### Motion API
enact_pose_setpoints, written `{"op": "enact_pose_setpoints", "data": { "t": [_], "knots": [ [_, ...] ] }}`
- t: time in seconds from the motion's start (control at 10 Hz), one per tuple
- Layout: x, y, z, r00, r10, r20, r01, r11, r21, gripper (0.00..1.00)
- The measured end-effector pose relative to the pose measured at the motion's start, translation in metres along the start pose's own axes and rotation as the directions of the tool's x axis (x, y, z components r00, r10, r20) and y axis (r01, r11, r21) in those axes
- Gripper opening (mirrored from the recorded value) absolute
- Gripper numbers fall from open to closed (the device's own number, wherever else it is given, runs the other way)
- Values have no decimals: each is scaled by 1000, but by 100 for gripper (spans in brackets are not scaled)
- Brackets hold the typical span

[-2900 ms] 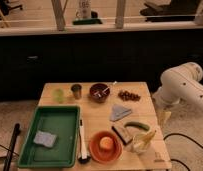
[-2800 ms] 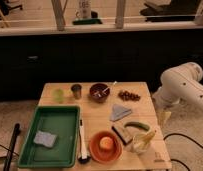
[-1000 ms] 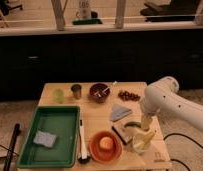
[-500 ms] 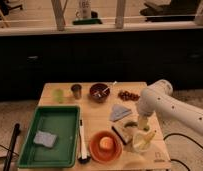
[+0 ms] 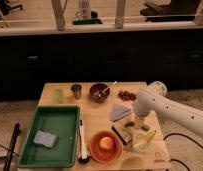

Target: Place towel in tray

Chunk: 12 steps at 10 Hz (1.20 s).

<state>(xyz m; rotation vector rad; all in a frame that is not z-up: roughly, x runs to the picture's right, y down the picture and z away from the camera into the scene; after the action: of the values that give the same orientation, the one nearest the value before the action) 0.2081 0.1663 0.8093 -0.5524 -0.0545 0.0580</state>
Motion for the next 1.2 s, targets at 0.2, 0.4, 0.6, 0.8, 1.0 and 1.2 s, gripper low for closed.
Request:
{"op": "enact_pose_setpoints", "data": {
  "t": [0.2, 0.4, 0.6, 0.8, 1.0, 1.2],
  "knots": [
    [-1, -3, 8, 1000, -5, -3, 5, 1000, 0, 80],
    [-3, -7, 16, 1000, -10, -5, 10, 1000, -4, 80],
    [-5, -8, 22, 1000, -14, -5, 14, 1000, -9, 80],
    [-3, -11, 29, 1000, -12, -8, 12, 1000, -11, 80],
    [-6, -13, 33, 1000, -16, -5, 16, 1000, -15, 80],
    [-5, -16, 37, 1000, -17, -5, 17, 1000, -19, 80]
  ]
}}
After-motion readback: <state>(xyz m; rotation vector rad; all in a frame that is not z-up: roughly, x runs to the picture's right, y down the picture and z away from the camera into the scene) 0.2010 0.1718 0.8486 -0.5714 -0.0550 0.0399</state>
